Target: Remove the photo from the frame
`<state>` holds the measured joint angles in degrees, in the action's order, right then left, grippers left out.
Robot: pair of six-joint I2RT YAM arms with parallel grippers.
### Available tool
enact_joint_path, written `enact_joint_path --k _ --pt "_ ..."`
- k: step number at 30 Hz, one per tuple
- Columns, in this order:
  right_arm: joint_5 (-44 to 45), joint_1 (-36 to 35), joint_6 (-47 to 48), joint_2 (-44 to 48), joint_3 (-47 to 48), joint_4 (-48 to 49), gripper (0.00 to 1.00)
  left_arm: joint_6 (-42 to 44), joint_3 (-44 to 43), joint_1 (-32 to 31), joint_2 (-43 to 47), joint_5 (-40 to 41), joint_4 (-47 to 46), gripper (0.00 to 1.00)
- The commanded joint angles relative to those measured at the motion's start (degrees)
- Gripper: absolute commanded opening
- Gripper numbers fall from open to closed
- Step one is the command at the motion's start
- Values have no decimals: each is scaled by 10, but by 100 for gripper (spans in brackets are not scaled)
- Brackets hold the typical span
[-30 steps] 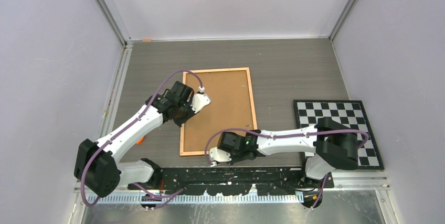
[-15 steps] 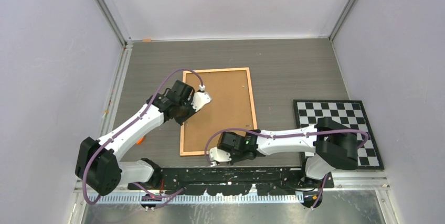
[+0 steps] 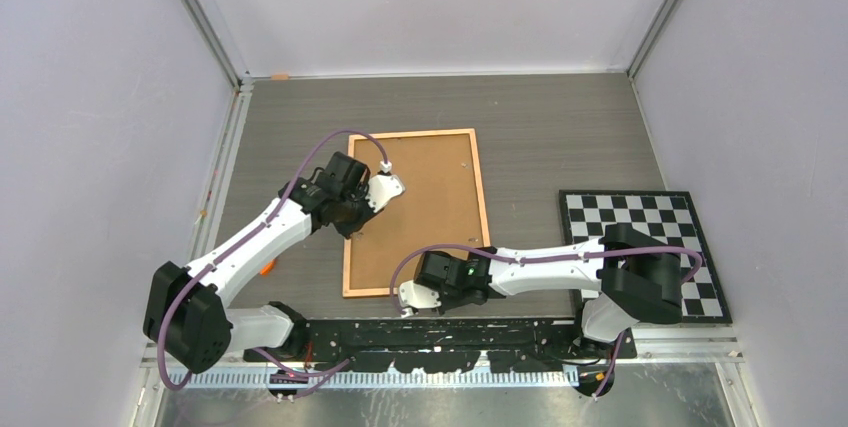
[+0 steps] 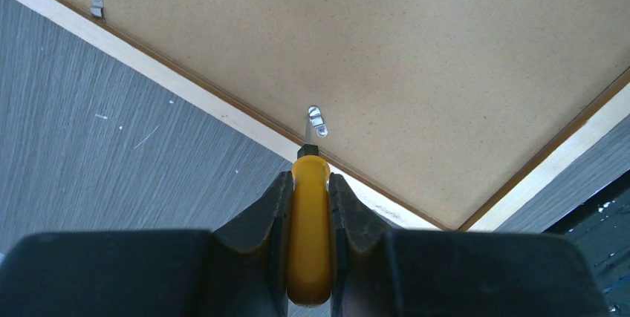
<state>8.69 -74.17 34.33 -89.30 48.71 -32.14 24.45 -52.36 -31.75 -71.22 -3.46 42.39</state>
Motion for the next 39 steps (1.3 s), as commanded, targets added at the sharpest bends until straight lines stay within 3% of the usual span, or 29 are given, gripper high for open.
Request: enact_joint_path --k 1,11,18,30,39 --pt "-19 5 3 -21 1 13 18 -15 4 -4 -1 -87 17 0" --pt "-19 5 4 -21 0 13 18 -17 -14 -3 10 -90 29 0" --pt "-20 6 5 -11 -2 9 19 -36 -66 46 6 -38 -16 0" --pt "-20 6 4 2 -9 9 27 -43 -157 85 -109 39 -90 0" --pt "-20 7 4 -2 -8 8 28 -33 -210 93 -186 69 -119 0"
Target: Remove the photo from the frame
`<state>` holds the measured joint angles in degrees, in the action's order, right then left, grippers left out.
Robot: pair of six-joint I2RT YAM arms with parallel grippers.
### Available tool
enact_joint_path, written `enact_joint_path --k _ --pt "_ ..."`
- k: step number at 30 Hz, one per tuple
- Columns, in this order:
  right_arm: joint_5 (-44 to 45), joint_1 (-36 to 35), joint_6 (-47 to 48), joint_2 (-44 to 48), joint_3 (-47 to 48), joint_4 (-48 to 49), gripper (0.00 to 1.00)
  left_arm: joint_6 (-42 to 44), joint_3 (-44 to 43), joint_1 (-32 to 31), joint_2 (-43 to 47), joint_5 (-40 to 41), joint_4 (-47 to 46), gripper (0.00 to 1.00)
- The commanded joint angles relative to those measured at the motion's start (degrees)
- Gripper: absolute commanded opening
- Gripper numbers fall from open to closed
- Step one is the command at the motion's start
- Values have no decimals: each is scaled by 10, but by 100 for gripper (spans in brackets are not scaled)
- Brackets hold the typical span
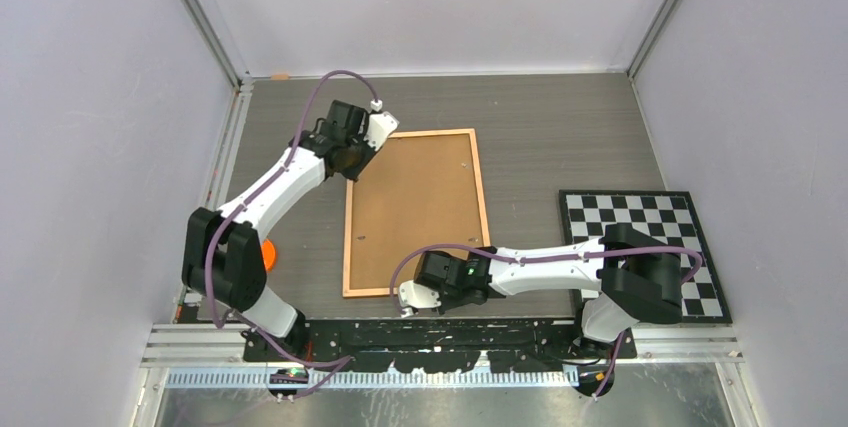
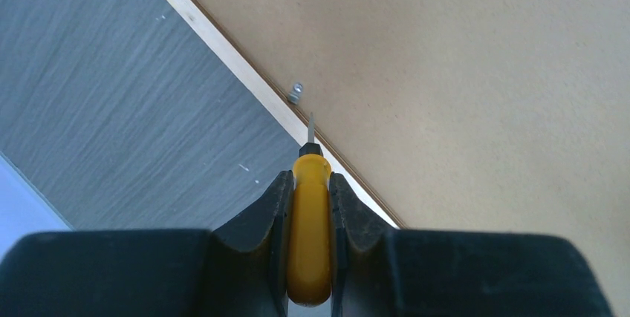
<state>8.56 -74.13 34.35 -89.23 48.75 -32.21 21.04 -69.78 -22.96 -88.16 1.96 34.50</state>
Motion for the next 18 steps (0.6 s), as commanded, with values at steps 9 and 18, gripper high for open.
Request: enact_joint_path --k 9,18 --pt "-19 8 4 -4 -10 9 28 10 -49 9 -54 23 -57 0" --pt "-21 10 4 -8 -9 9 28 24 -50 13 -73 39 -64 0"
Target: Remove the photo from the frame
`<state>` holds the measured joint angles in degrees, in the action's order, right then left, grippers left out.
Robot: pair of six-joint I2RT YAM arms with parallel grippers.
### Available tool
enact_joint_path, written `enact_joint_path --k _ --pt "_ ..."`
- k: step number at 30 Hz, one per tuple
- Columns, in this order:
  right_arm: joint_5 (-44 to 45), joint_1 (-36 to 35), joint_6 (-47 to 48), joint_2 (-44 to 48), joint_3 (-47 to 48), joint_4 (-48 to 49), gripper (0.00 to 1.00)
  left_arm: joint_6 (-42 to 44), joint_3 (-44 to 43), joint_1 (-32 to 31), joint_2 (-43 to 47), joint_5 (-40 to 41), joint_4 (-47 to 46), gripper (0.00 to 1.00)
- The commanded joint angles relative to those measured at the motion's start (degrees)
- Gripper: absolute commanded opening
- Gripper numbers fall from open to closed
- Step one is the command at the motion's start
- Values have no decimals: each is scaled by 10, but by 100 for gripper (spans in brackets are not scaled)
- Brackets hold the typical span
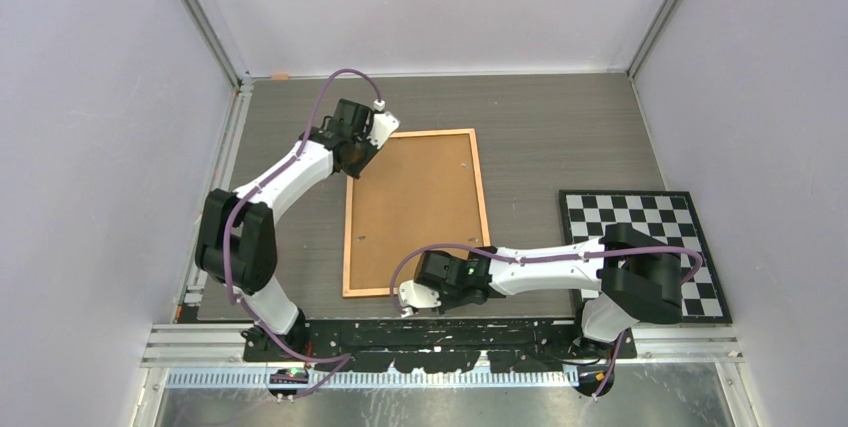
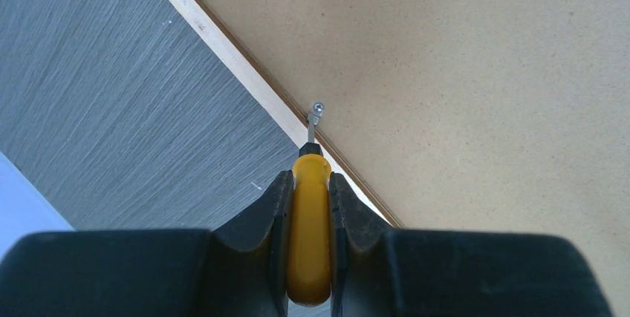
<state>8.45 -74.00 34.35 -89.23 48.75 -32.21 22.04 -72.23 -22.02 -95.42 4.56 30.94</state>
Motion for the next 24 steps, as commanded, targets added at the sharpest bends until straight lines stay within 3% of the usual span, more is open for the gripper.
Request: enact_joint_path --k 1,10,24 --pt "-19 9 4 -9 -9 8 28 15 -24 3 -2 13 -28 0" --pt "-20 9 4 -10 -8 8 28 28 -22 3 -12 16 -11 0" --pt "-20 9 5 -14 -4 8 28 7 -24 1 -4 -65 39 0"
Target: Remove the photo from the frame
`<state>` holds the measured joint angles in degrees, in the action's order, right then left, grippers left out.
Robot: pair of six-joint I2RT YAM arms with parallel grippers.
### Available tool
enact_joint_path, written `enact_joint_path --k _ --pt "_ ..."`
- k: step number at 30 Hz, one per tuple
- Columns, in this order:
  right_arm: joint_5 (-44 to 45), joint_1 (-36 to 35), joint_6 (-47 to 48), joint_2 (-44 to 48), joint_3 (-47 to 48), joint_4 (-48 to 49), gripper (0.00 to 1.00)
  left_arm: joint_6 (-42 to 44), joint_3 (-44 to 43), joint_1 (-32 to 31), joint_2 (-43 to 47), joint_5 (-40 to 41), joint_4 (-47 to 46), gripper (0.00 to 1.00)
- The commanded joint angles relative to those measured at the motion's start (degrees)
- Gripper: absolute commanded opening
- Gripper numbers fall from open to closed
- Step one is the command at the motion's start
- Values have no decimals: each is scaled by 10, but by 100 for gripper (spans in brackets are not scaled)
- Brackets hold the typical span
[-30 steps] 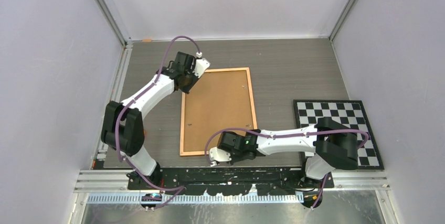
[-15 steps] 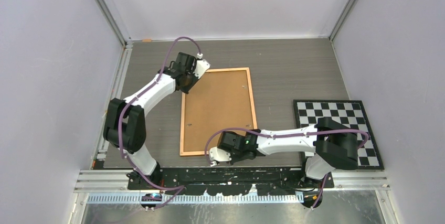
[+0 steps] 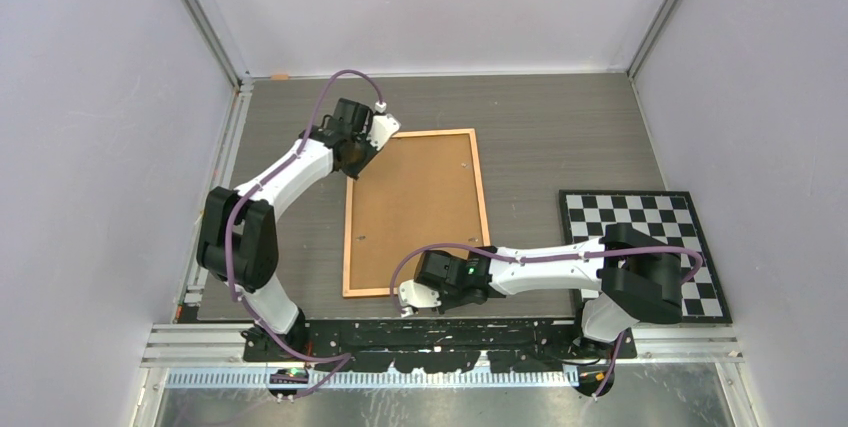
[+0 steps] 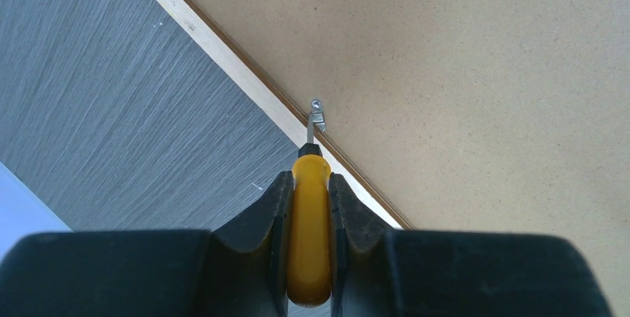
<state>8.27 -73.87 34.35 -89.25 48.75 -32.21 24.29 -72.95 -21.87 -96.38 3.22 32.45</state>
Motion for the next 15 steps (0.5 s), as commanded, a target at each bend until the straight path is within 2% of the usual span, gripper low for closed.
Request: enact_joint_path --k 1,15 --pt "-19 8 5 -14 -5 8 28 -17 -17 -1 5 -55 24 0" --pt "-19 8 5 -16 -6 8 27 -54 -21 -2 -8 -97 22 0"
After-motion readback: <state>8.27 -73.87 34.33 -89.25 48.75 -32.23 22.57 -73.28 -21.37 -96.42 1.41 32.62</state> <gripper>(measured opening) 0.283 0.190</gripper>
